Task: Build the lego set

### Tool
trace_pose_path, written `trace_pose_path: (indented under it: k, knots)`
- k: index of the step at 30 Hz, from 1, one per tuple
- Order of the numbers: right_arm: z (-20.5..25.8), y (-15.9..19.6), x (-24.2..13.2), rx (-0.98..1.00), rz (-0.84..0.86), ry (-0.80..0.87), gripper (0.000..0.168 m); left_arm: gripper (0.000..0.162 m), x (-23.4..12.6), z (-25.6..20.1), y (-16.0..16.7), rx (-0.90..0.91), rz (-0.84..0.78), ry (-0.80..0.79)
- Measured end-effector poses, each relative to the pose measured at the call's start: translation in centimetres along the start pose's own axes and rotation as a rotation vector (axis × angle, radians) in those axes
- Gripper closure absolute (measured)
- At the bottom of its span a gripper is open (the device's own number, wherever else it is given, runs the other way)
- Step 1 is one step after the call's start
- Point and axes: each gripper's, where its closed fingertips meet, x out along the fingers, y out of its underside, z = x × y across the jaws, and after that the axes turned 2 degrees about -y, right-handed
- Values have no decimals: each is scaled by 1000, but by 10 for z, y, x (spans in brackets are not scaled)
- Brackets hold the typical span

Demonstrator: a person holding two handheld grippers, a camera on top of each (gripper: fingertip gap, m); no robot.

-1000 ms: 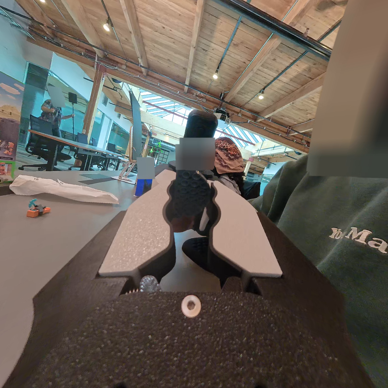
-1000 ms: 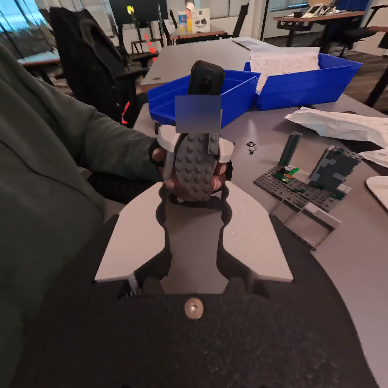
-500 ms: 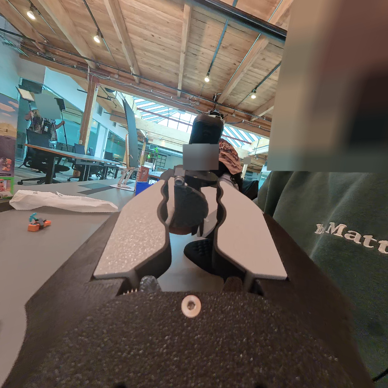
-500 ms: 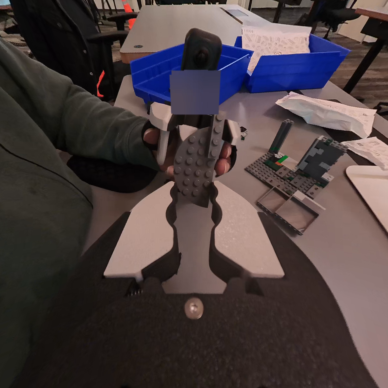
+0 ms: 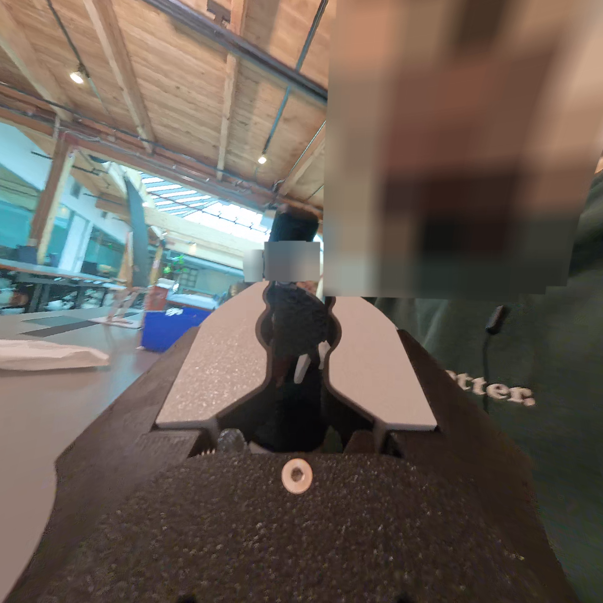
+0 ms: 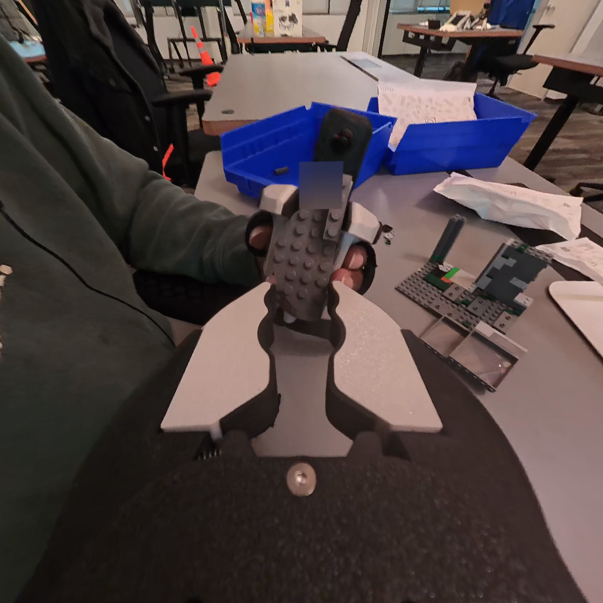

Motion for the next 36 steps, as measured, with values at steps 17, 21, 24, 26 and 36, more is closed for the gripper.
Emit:
trace_pose_path:
  k: [17,21,24,26,36]
  knots:
    - [-93,53,-17,5,201,176,136,134,-8,21,-5,72,90,-148]
    - [-154,71,-3,-117,408,185,137,134,-24,42,-10,219,195,-350]
    - [-182,86,22,-144,533,59,133,134,-39,52,-17,273,215,-455]
    - [-184,99,32,-200,610,-36,129,134,-48,56,-24,286,200,-501]
    - [-174,129,57,-734,732,-128,142,134,-69,66,-40,291,175,-580]
